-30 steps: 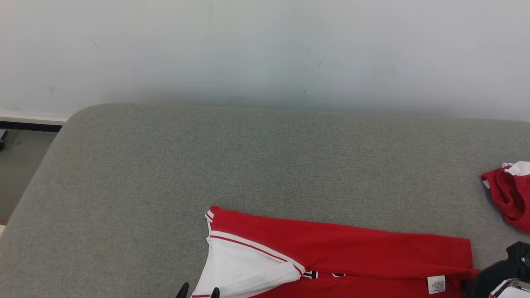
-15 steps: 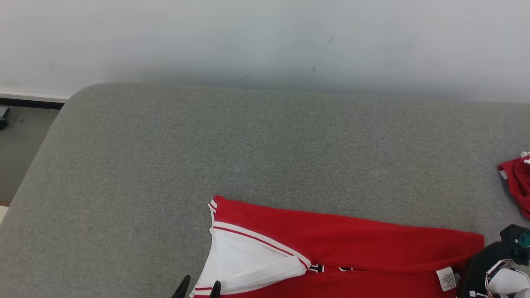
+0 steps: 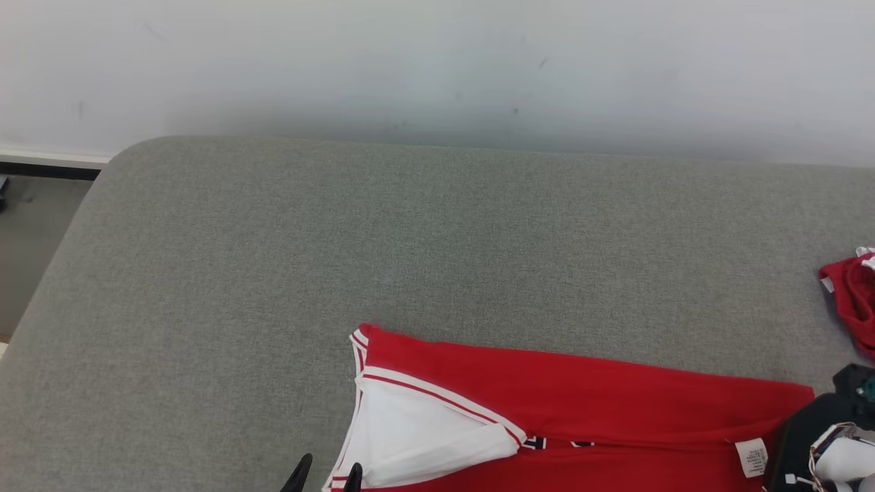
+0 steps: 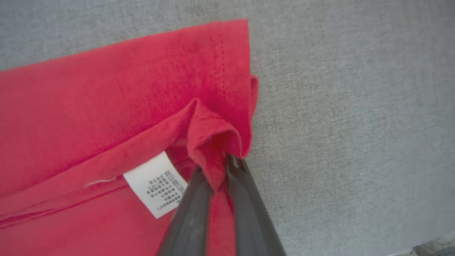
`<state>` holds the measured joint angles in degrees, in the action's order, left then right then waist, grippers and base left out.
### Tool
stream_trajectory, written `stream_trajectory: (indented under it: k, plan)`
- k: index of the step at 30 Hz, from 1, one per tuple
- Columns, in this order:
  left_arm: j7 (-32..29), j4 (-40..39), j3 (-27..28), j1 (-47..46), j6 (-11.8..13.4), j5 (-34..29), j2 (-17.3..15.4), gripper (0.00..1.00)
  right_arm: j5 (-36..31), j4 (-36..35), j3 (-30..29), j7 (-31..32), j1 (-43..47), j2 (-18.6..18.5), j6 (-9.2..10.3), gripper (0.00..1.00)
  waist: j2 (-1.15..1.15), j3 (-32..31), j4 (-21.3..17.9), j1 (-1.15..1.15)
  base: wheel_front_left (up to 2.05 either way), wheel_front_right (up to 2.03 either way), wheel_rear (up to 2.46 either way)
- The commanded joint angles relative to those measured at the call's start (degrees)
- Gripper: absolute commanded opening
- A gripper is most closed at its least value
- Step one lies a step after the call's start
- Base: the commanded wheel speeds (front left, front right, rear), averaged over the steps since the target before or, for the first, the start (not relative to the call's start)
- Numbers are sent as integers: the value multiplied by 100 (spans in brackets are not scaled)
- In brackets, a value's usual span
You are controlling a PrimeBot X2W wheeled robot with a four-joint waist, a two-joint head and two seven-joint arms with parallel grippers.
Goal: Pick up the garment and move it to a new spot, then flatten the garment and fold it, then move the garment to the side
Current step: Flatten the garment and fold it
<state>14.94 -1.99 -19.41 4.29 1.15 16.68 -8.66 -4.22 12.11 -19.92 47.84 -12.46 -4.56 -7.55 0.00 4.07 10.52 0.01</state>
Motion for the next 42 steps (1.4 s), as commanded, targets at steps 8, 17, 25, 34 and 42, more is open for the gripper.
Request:
stream_trajectory:
  k: [8, 17, 25, 34, 42]
  plan:
    - [34, -60, -20, -61, 54, -94, 60, 100, -630, -862, -537, 46, 225, -174, 11, 0, 0, -65, -29, -1, 0, 0, 0]
    - [33, -202, 203, 91, 148, -239, 68, 100, -624, -1739, -320, 282, 551, -50, 10, 0, 0, -336, 1, -1, 0, 0, 0]
    - [33, -252, 739, 223, 245, -164, -200, 100, -28, -2262, 808, 531, 893, 57, 9, 0, 0, -635, 167, -1, 0, 0, 0]
    - [31, -467, 1079, 516, 381, -68, -409, 100, 548, -2022, 2215, 600, 770, -8, 9, 0, 0, -800, 418, -1, 0, 0, 0]
    - [-31, -468, 869, 495, 310, -48, -341, 100, 956, -1071, 2901, 204, 358, 132, 9, 0, 0, -782, 651, -1, 0, 0, 0]
